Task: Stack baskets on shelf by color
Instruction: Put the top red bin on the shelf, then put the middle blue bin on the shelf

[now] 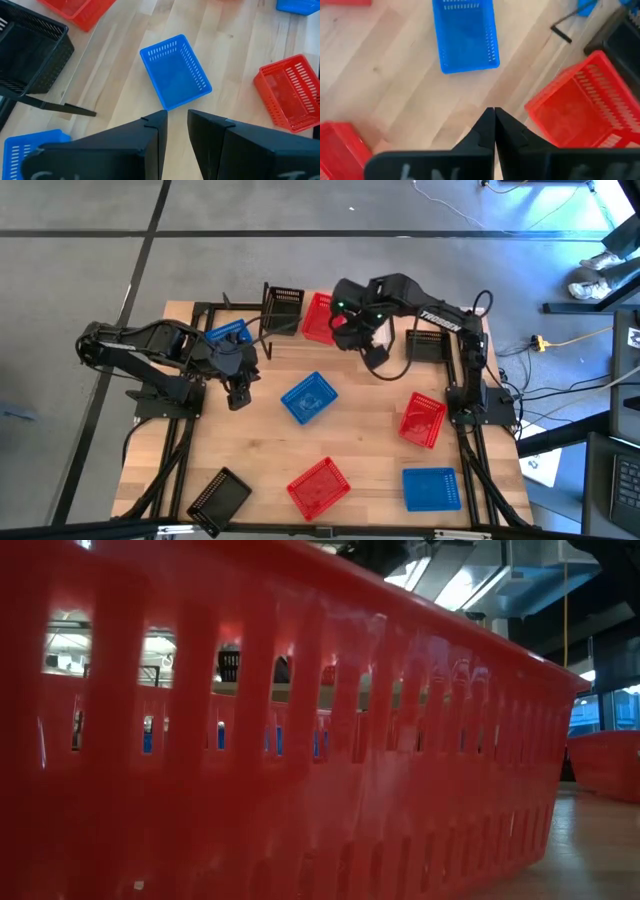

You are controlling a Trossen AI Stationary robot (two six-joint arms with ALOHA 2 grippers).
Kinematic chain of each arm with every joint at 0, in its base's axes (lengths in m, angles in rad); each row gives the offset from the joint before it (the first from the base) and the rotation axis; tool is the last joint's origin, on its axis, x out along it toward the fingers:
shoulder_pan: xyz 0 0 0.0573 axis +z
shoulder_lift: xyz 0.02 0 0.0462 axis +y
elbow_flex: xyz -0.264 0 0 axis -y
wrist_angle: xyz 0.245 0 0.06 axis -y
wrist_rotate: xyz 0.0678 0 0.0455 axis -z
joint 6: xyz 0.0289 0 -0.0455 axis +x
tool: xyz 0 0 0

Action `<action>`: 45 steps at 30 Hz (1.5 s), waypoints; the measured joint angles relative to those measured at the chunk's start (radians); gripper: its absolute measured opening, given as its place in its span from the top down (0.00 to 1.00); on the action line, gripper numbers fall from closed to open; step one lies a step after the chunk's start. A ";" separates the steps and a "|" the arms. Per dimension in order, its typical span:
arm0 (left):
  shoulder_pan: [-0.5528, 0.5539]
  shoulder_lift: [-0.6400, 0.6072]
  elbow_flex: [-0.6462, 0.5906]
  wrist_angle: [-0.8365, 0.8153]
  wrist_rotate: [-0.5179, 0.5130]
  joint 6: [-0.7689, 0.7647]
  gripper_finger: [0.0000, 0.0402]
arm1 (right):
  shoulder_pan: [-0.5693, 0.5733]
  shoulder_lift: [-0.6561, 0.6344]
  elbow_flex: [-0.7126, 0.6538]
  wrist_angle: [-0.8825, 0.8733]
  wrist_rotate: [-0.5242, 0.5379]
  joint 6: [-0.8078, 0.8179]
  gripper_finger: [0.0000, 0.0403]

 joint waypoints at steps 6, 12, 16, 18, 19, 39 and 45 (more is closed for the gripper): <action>0.000 0.000 0.000 -0.001 -0.001 0.000 0.83 | 0.015 0.010 -0.141 0.073 0.001 0.070 1.00; 0.000 0.000 0.000 -0.001 -0.001 -0.001 0.83 | 0.012 0.011 -0.296 0.237 0.003 0.075 1.00; 0.000 0.000 0.000 -0.001 -0.001 -0.002 0.83 | 0.012 0.011 -0.357 0.328 0.019 0.080 1.00; 0.000 0.000 0.000 -0.001 -0.001 -0.002 0.83 | 0.012 0.011 -0.365 0.366 0.070 0.082 1.00; 0.000 0.000 0.000 -0.001 -0.001 -0.002 0.83 | 0.012 0.011 -0.365 0.376 0.097 0.078 1.00; 0.000 0.000 0.000 0.000 -0.001 -0.002 0.83 | -0.003 0.007 -0.366 0.399 0.322 0.075 1.00; 0.000 0.000 0.000 0.000 0.000 -0.002 0.83 | 0.020 0.003 -0.292 0.279 0.135 0.075 1.00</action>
